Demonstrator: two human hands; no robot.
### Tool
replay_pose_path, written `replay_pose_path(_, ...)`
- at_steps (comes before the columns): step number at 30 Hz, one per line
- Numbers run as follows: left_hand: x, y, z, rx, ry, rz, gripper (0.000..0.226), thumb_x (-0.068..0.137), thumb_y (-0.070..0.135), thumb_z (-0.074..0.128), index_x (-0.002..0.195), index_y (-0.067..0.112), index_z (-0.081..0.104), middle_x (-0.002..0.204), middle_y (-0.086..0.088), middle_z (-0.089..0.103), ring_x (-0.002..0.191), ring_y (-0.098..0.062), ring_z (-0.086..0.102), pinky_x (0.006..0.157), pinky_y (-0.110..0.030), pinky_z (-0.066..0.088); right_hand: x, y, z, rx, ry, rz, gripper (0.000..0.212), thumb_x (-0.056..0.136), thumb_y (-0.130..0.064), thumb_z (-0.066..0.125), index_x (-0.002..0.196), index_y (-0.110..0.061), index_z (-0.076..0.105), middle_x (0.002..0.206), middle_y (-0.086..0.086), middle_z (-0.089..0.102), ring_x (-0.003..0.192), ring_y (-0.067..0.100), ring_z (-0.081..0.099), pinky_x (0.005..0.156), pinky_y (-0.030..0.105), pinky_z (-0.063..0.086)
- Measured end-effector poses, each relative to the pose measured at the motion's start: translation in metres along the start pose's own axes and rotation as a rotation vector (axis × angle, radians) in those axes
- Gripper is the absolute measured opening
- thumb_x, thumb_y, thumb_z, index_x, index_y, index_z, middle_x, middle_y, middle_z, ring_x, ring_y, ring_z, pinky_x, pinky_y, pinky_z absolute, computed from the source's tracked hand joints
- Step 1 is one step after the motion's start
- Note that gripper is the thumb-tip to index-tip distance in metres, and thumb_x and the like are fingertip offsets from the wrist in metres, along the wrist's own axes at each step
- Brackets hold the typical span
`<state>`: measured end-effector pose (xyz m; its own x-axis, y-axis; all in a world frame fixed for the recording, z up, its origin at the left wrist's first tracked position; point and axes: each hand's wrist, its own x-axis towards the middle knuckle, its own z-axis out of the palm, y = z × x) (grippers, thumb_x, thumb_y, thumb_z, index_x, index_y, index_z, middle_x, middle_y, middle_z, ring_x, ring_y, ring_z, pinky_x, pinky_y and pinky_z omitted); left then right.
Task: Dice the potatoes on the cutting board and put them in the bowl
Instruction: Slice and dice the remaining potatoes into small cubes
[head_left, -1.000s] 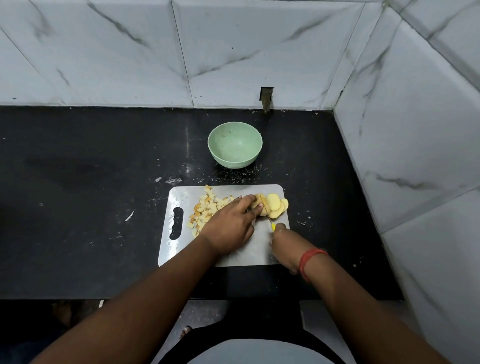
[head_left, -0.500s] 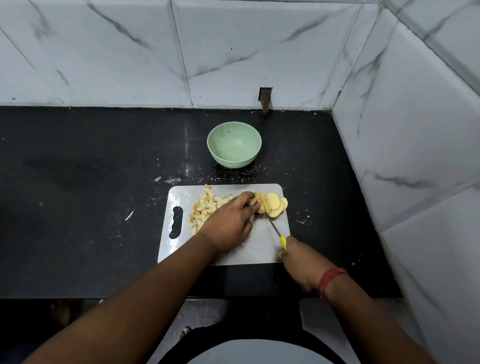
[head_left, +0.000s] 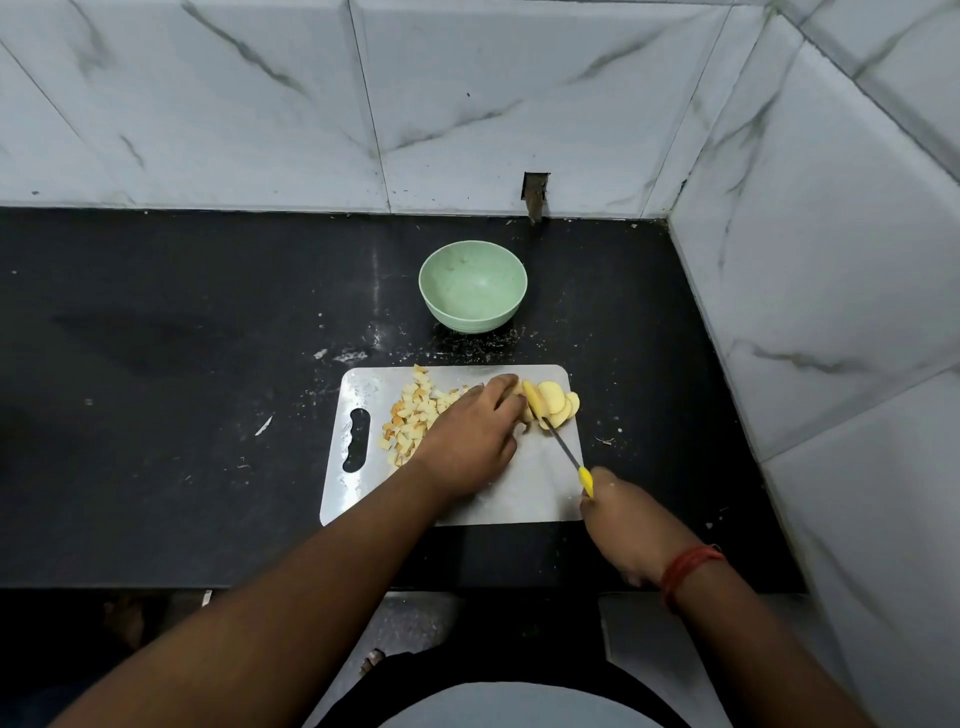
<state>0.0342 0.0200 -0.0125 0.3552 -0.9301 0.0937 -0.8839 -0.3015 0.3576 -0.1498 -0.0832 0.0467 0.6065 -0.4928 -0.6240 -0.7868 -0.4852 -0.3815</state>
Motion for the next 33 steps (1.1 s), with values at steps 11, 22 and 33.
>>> replay_pose_path(11, 0.021, 0.015, -0.005, 0.088, -0.033, -0.08, 0.046, 0.091, 0.025, 0.072, 0.128, 0.009, 0.052, 0.139, -0.013, 0.052, 0.126, -0.033, 0.051, 0.114, -0.039, 0.03, 0.028, 0.001, -0.016, 0.373, 0.128, 0.027, 0.015, 0.1, -0.026, 0.036, 0.107, -0.015, 0.044, 0.084, 0.013, 0.056, 0.046, 0.025, 0.053, 0.044, 0.029, 0.046)
replay_pose_path(22, 0.02, 0.021, 0.004, 0.1, 0.062, -0.185, 0.039, 0.084, 0.025, 0.076, 0.112, 0.005, 0.058, 0.111, -0.015, 0.054, 0.099, -0.036, 0.055, 0.091, -0.043, 0.045, 0.092, -0.03, -0.023, 0.61, 0.273, -0.042, 0.011, 0.1, -0.009, 0.041, 0.106, -0.011, 0.05, 0.094, 0.017, 0.067, 0.067, 0.026, 0.071, 0.062, 0.04, 0.061)
replay_pose_path(33, 0.012, 0.027, 0.009, 0.13, -0.031, -0.16, 0.044, 0.097, 0.046, 0.061, 0.123, 0.011, 0.052, 0.121, -0.01, 0.057, 0.116, -0.029, 0.052, 0.119, -0.042, 0.025, 0.093, -0.024, -0.001, 0.898, 0.342, -0.073, 0.012, 0.097, -0.005, 0.043, 0.102, -0.011, 0.053, 0.091, 0.012, 0.063, 0.075, 0.02, 0.067, 0.071, 0.037, 0.059)
